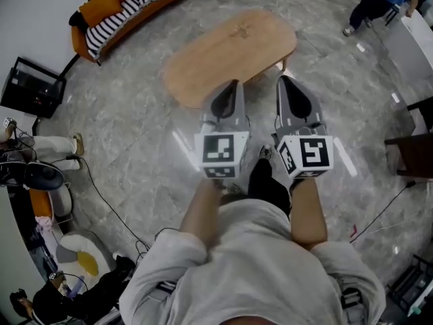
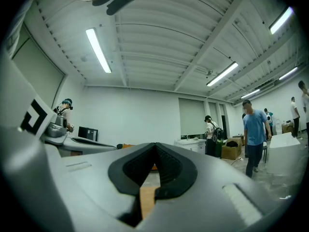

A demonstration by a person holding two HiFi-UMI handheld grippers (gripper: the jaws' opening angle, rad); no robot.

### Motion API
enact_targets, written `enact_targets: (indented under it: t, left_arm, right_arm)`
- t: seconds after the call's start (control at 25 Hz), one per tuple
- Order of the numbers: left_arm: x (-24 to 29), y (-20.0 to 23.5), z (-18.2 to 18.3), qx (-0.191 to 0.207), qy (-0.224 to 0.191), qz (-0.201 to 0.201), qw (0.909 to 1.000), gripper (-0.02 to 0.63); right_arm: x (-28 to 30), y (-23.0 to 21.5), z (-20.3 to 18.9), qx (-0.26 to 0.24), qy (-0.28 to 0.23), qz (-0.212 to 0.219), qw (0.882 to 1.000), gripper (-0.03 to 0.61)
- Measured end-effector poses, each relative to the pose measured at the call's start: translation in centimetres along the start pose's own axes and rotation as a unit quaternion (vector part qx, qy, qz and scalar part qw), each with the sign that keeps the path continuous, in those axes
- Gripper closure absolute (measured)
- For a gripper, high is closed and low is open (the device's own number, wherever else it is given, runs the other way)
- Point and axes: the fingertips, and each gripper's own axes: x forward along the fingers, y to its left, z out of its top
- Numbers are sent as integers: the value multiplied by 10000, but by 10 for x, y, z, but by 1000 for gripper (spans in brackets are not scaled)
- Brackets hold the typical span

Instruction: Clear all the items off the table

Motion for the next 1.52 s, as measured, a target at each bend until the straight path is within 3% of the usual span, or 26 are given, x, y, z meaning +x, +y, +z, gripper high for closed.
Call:
enact_targets:
  t: [0.24,0.48,0.92,1.2,1.52]
  left_arm:
    - [67,23,-5,47,139,150,9998,593]
    - [141,35,6,-9,228,294,9993,594]
    - [232,35,-8,-87,496,360,9981,594]
    - [273,72,-23,-321,645,398,9966,594]
    - [333,150,-53,-613,750,274,9949,594]
  right_arm:
    - [68,-34,-20,101,47,263,9996,572]
    - [136,-78,-17,219,-3,472,9986,572]
    - [202,-146,-44,400,190,586,9973,572]
    - [254,-144,-66,354,477,736,9955,572]
    - [340,-127,-107,211,867,749,9932,572]
